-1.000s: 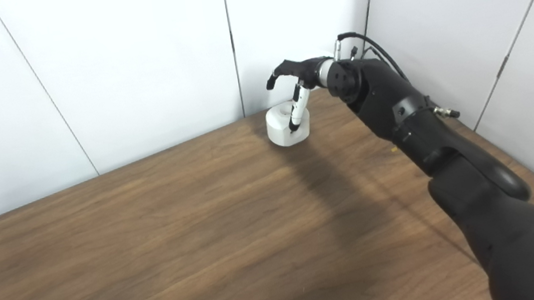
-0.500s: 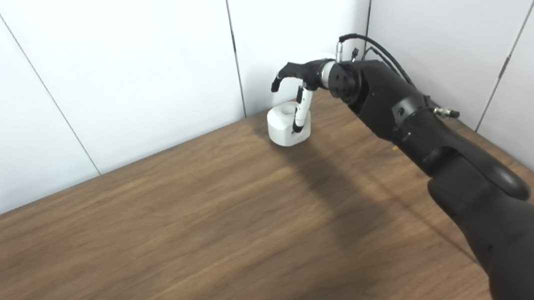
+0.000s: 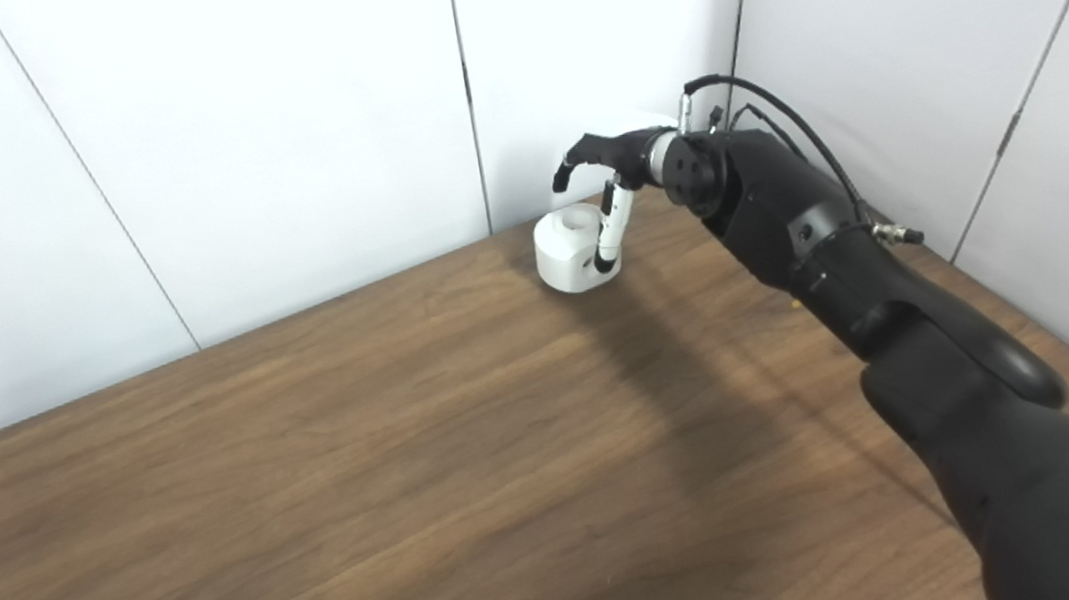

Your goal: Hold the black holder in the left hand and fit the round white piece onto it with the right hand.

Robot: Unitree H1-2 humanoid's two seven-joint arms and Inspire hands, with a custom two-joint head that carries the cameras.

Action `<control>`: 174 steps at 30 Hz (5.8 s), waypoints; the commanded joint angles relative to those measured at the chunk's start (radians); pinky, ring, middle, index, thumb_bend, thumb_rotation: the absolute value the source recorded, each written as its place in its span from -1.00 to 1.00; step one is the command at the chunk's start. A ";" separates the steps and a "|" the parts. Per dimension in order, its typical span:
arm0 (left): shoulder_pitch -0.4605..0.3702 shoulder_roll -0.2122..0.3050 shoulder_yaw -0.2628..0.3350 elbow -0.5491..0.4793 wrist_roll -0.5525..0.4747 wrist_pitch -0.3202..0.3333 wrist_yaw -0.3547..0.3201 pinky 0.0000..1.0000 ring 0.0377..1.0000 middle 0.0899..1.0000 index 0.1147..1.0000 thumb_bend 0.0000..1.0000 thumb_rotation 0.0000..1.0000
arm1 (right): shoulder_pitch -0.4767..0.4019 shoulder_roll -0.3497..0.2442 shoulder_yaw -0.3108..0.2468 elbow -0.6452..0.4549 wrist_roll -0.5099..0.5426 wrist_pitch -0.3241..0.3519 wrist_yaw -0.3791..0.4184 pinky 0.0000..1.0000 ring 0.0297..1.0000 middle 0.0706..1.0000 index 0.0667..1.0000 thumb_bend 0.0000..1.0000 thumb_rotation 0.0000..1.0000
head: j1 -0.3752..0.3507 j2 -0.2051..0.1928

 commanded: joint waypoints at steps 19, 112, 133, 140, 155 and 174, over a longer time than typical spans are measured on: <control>0.025 0.026 0.009 -0.029 -0.001 0.012 -0.032 0.59 0.53 0.22 -0.17 0.04 -0.92 | -0.010 -0.013 -0.018 0.055 -0.035 -0.135 -0.186 0.52 0.66 0.57 -0.07 0.11 -0.74 | -0.001 0.011; -0.027 -0.038 -0.013 0.090 0.070 -0.033 0.018 0.72 0.62 0.26 -0.17 0.04 -0.91 | 0.252 -0.030 -0.152 -0.923 0.162 -0.204 0.205 1.00 1.00 0.72 -0.11 0.05 -0.71 | 0.220 0.113; -0.017 -0.093 -0.004 0.050 0.162 0.040 0.064 0.78 0.64 0.26 -0.17 0.04 -0.91 | 0.306 0.109 -0.165 -1.176 0.132 -0.022 0.239 1.00 1.00 0.67 -0.11 0.04 -0.73 | 0.290 0.167; -0.013 -0.116 0.004 0.032 0.186 0.071 0.078 0.80 0.64 0.28 -0.17 0.04 -0.91 | 0.344 0.138 -0.177 -1.209 0.091 0.022 0.233 1.00 1.00 0.69 -0.11 0.04 -0.73 | 0.322 0.190; -0.010 -0.135 -0.010 0.015 0.188 0.105 0.065 0.81 0.65 0.28 -0.17 0.04 -0.90 | 0.407 0.193 -0.191 -1.282 0.055 0.076 0.242 1.00 1.00 0.66 -0.11 0.05 -0.74 | 0.373 0.245; -0.025 -0.154 -0.039 0.014 0.204 0.134 0.065 0.85 0.66 0.29 -0.17 0.05 -0.90 | 0.471 0.244 -0.152 -1.297 0.040 0.085 0.255 1.00 1.00 0.62 -0.11 0.04 -0.74 | 0.422 0.294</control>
